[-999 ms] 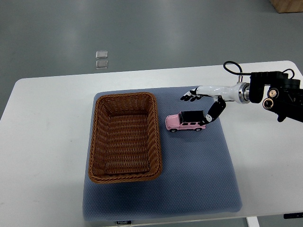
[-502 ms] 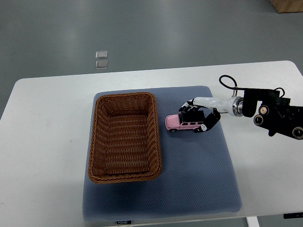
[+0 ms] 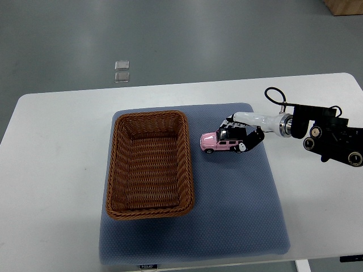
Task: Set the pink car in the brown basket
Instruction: 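Lower the right hand and close fingers around the pink SUV, then lift the pink SUV and carry it over the wicker basket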
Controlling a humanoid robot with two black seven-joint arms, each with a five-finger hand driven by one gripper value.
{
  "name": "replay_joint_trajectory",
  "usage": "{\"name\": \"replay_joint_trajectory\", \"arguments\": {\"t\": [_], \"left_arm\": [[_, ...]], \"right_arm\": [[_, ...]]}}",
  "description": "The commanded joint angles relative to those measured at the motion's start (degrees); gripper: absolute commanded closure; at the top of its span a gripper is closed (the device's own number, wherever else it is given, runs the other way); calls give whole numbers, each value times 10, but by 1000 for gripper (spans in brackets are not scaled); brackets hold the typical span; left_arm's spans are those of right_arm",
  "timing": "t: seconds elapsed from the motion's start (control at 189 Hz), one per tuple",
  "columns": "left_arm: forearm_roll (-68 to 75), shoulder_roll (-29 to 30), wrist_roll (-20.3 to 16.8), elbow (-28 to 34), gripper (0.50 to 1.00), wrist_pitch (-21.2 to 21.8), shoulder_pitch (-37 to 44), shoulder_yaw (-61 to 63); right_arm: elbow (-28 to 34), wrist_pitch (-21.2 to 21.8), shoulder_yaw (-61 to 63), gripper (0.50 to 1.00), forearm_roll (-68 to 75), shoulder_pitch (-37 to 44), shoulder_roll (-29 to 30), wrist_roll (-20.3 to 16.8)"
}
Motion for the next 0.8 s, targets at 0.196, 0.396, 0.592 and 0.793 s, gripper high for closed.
{"name": "replay_joint_trajectory", "arguments": {"t": [0.196,0.396,0.592,0.793], "left_arm": [[0,0,0,0,500,0,0,0],[0,0,0,2,500,0,-5,0],[0,0,0,3,500,0,-10,0],[0,0,0,3,500,1,-11,0]], "right_arm": [[42,16,6,1000,9,53,-61,6],[104,28,4,1000,34,106,-86,6],[120,43,-16,1000,78,154,-39,5],[91,36,-80,1000,89,189,50,5]]}}
